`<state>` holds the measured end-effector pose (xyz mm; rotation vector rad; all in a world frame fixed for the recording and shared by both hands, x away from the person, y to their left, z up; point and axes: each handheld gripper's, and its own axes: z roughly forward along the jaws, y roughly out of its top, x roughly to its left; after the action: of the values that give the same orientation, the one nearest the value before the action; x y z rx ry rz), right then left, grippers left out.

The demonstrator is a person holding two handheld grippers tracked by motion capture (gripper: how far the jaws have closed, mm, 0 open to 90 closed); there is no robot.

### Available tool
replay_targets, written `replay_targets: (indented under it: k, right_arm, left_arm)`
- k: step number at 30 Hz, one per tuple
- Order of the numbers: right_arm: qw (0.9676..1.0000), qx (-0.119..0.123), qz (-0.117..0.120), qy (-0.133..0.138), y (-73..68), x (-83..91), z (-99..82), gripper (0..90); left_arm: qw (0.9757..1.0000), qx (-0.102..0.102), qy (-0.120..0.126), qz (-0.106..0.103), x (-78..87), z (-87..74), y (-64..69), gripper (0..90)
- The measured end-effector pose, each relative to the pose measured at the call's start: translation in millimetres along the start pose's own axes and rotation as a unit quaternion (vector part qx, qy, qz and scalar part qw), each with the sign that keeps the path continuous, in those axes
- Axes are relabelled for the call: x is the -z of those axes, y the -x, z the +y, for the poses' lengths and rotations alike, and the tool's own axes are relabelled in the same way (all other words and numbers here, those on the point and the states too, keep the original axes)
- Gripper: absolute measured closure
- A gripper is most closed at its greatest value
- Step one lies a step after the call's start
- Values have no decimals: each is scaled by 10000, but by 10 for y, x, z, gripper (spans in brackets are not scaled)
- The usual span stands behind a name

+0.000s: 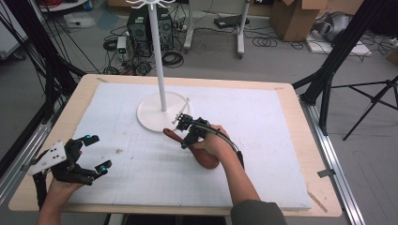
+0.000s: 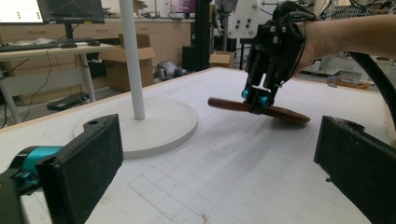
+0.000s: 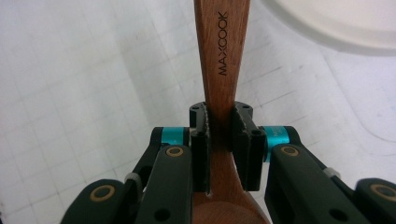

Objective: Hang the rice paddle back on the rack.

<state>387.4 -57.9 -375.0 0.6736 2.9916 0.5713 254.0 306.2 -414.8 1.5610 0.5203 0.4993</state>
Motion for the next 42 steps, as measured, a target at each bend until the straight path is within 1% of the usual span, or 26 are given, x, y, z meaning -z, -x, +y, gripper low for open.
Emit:
replay_targets:
  k: [4,5,8,9,10,12,13,14,15,17,20,21,22,23,24,25,27,28,30,34,35,37,38,39,41,42]
  right_arm:
    - [9993,-84,158,329,23,101,-55,794]
    - [9990,-59,62,446,21,125,-65,794]
    - [9973,-133,161,702,23,203,-89,795]
    - [9966,-121,251,770,27,222,-94,795]
    - [9961,-106,203,848,14,245,-96,795]
    - [9954,-81,260,923,4,276,-96,795]
    - [9953,-65,187,950,-9,290,-94,795]
    - [9950,-42,255,970,-16,301,-93,795]
    - [9945,-1,154,1032,-32,315,-89,795]
    - [9942,-5,240,1050,-37,333,-82,795]
    - [9939,54,201,1080,-51,355,-77,794]
    - [9940,29,275,1062,-48,366,-79,794]
    - [9937,86,252,1088,-51,381,-82,795]
    - [9934,90,169,1129,-53,407,-86,795]
    - [9930,55,272,1147,-45,430,-93,794]
    - [9923,49,221,1214,-50,462,-101,794]
    - [9913,36,239,1295,-48,526,-122,794]
    - [9904,44,176,1368,-51,561,-133,794]
    - [9891,67,191,1458,-46,628,-157,794]
    - [9882,64,143,1522,-43,733,-190,794]
    - [9868,45,114,1613,-43,817,-217,794]
    - [9864,44,123,1639,-37,883,-236,794]
    - [9857,59,43,1684,-38,920,-247,794]
    - [9854,37,84,1699,-31,956,-257,794]
    - [9841,33,23,1776,-22,1028,-277,794]
    - [9841,33,23,1776,-22,1028,-277,794]
  left_arm:
    - [10000,10,-8,17,0,-8,-4,17]
    - [10000,11,-12,20,-2,-10,-4,18]
    - [10000,16,-28,14,-8,-16,-4,17]
    - [10000,8,-39,11,-10,-17,-5,18]
    - [10000,18,-41,1,-14,-19,-3,17]
    - [10000,28,-40,7,-21,-23,0,17]
    - [10000,26,-46,8,-23,-25,1,17]
    - [10000,20,-54,0,-24,-26,-2,17]
    - [10000,30,-62,-1,-24,-27,-1,17]
    - [10000,30,-67,-2,-27,-29,0,17]
    - [10000,26,-71,-3,-28,-29,1,17]
    - [10000,29,-68,-2,-28,-30,0,17]
    - [10000,29,-68,-2,-28,-30,0,17]
    - [10000,29,-68,0,-26,-31,-2,17]
    - [10000,29,-66,3,-26,-32,-3,17]
    - [10000,29,-72,-3,-24,-31,-4,18]
    - [10000,27,-74,-2,-24,-31,-4,17]
    - [10000,33,-70,-3,-27,-32,-3,17]
    - [10000,26,-94,-12,-30,-34,-2,17]
    - [9999,20,-107,-19,-38,-34,4,18]
    - [9999,19,-106,-23,-41,-34,5,17]
    - [9999,21,-110,-36,-43,-35,5,17]
    - [9999,18,-116,-35,-44,-36,5,17]
    - [9999,19,-118,-34,-45,-37,6,17]
    - [9999,20,-116,-32,-49,-38,7,17]
    - [9999,20,-116,-32,-49,-38,7,17]
